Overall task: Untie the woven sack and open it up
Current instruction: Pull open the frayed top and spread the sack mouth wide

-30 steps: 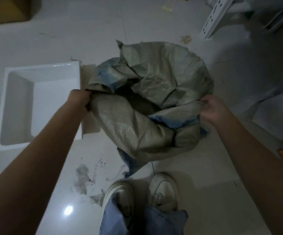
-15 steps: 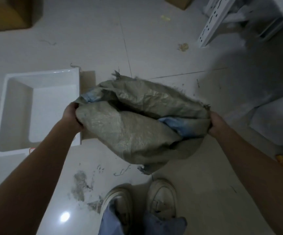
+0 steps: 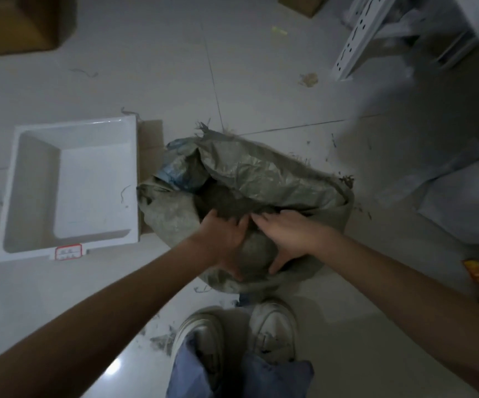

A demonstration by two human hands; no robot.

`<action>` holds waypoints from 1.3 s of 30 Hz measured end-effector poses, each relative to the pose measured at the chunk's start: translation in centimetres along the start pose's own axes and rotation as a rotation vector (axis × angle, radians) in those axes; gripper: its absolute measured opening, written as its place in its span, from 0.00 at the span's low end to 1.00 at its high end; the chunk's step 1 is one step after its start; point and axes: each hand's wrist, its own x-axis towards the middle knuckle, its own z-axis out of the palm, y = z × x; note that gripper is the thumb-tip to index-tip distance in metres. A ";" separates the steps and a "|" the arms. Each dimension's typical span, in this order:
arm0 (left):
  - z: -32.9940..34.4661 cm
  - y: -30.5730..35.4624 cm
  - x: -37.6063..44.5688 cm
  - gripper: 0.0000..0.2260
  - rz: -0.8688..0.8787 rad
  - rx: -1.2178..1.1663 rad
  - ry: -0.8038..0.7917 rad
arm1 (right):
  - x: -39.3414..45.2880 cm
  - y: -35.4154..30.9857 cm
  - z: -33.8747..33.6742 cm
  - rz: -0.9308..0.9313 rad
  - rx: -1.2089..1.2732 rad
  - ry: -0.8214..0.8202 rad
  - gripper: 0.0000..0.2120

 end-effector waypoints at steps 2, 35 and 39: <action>1.2 0.2 0.4 0.34 0.005 0.051 0.084 | 0.3 -0.2 1.4 -0.036 -0.087 0.050 0.41; 5.2 0.9 5.1 0.51 -0.460 -0.171 0.053 | 7.6 -0.7 0.7 0.076 -0.746 -0.028 0.37; 7.4 -0.4 4.2 0.44 -0.424 -0.143 -0.036 | 7.6 2.7 0.3 0.207 -0.694 -0.067 0.56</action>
